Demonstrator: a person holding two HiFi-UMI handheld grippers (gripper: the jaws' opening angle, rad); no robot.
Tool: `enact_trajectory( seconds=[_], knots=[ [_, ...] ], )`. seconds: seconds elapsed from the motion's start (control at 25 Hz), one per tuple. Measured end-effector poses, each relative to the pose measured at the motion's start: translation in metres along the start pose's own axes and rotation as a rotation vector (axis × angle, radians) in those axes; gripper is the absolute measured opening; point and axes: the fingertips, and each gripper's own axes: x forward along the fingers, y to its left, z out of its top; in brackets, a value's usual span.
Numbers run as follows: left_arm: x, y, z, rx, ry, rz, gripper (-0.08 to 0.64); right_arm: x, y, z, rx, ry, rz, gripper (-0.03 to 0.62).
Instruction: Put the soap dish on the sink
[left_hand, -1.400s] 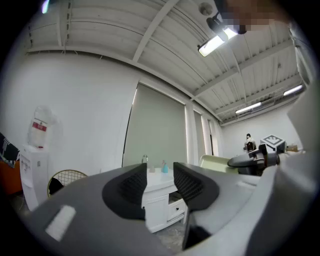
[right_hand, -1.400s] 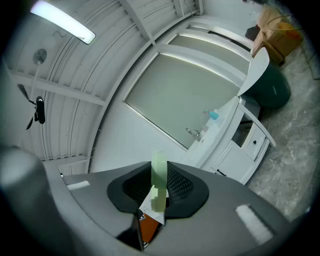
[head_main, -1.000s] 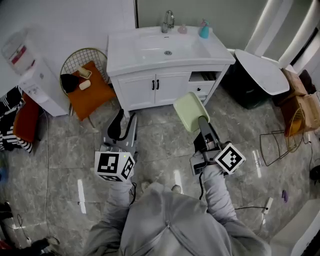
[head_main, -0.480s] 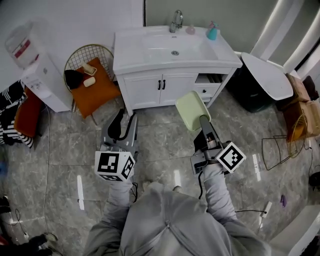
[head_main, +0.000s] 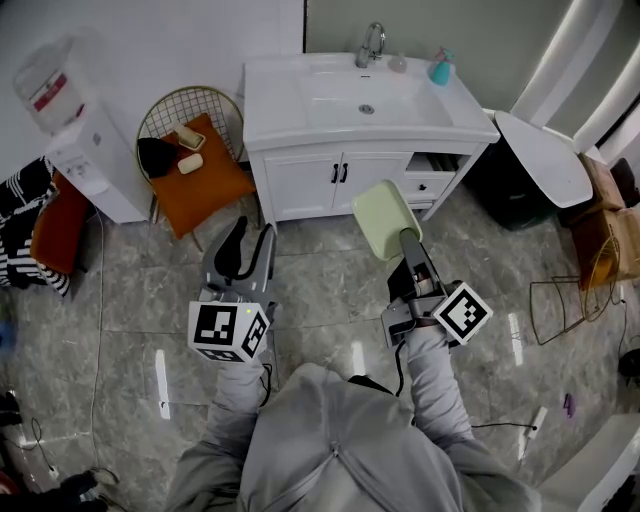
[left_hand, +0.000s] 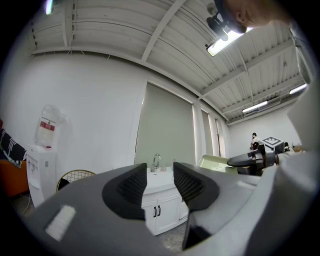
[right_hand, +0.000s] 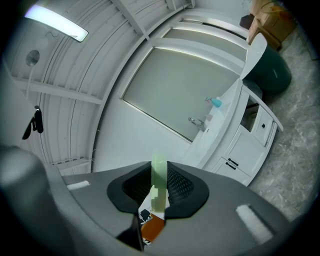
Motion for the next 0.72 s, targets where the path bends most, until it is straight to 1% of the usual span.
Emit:
enact_trajectory(
  seconds=[0.24,0.44,0.6,0.72],
  knots=[
    [0.008,0.019,-0.012,-0.021,0.016,-0.006,0.176,0.017,-0.005,-0.012,0.011,0.008,-0.024,0.063],
    [0.027,0.033,-0.021,-0.031,0.027,-0.005,0.176,0.040,-0.020,-0.012,0.010,0.019,-0.041,0.063],
    [0.051,0.049,-0.030,-0.025,0.035,0.021,0.176,0.071,-0.040,-0.009,0.031,0.033,-0.042,0.063],
    [0.078,0.065,-0.031,-0.022,0.035,0.046,0.176,0.104,-0.055,-0.001,0.031,0.054,-0.030,0.063]
  ],
)
